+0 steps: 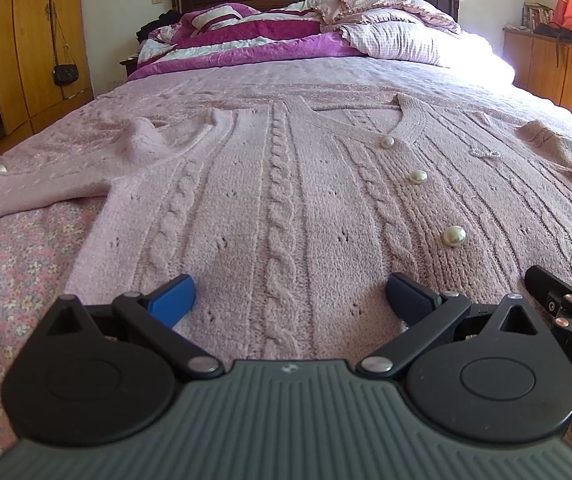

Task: Fold small clothes

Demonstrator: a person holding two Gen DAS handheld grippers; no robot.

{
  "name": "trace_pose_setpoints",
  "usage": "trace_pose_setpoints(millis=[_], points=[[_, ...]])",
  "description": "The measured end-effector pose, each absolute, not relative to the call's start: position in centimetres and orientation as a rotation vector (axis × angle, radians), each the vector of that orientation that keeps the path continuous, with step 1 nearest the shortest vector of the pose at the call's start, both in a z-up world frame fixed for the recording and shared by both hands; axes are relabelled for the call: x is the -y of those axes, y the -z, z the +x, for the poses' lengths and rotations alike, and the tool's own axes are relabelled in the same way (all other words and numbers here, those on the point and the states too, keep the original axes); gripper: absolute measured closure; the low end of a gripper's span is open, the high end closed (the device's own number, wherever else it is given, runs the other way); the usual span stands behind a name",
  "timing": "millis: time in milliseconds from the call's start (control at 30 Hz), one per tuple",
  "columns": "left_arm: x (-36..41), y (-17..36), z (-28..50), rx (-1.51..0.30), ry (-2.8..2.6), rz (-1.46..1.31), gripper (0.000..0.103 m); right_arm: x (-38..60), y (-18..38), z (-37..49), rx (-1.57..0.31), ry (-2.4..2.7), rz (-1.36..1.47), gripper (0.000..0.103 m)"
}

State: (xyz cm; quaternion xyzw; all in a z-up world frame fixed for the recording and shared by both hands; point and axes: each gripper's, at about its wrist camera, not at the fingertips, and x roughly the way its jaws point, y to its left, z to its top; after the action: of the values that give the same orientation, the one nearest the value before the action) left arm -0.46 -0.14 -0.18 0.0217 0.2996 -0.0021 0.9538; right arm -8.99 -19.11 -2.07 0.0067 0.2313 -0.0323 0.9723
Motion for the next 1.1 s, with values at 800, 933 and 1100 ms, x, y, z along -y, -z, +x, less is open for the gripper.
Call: trace_pose_setpoints(millis=[800,933,1100], points=[[-0.5,-1.7,-0.6,-0.675,0.049,0.037,0.000,23.1,-2.2,-8.6,-0.536,0.020,0.115,0.000],[-0.8,-2.0,-0.6,-0.686,0.052,0.020,0.000,26.1,-3.8,-8.7,-0.509,0.069,0.094,0.000],[-0.9,-2.0,-0.3,-0.688,0.042,0.024,0.000,31.1,-4.9,-7.4,-0.502,0.161,0.093,0.000]])
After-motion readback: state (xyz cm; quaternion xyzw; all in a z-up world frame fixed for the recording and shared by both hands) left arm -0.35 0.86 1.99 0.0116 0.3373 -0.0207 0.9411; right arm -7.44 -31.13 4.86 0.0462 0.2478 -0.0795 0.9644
